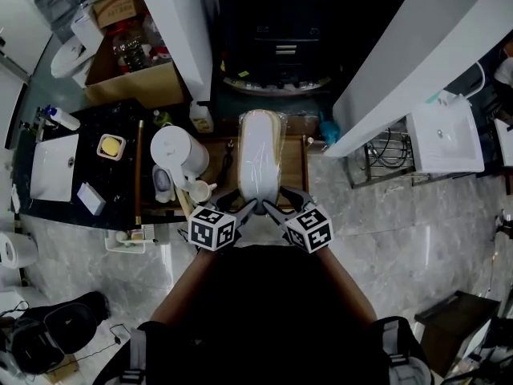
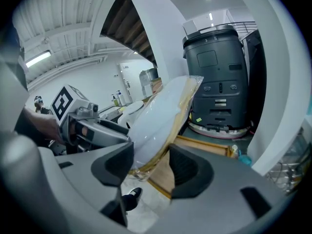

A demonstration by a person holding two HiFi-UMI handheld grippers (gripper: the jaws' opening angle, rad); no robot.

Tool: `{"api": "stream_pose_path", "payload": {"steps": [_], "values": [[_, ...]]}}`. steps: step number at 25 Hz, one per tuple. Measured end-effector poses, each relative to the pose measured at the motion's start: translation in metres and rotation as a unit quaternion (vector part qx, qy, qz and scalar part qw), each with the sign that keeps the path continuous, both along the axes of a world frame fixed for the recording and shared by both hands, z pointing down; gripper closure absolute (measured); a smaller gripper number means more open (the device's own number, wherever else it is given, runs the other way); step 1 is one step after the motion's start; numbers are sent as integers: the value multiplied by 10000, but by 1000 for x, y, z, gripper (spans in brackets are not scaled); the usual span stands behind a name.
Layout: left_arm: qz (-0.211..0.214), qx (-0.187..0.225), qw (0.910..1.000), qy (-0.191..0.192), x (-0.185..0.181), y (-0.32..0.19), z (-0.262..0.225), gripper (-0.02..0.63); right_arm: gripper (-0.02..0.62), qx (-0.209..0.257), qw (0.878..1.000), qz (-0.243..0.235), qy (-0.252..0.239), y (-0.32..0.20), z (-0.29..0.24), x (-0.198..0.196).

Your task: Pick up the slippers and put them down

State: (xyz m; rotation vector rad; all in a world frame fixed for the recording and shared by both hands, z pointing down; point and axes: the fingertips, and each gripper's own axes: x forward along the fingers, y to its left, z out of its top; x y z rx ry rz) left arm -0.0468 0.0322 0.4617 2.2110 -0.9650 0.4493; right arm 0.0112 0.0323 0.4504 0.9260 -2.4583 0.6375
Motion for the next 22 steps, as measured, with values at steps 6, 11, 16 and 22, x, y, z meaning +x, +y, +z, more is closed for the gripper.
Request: {"api": "stream_pose_path", "payload": {"steps": [6,11,16,22], "values": [[-15,-38,10000,11,-1,1,2,372,362,-48,10000,-12,3,1,2,-1],[-3,-76,10000,16,0,2,6,371,362,-87,10000,-12,29,1,6,0],[36,-127,9999,4,-1,1,9,372,362,-160,9999,10,34,2,9,-1],[57,-211,9998,-13,0,-1,15,371,362,-252,9997,1,48,-1,16,0]]}}
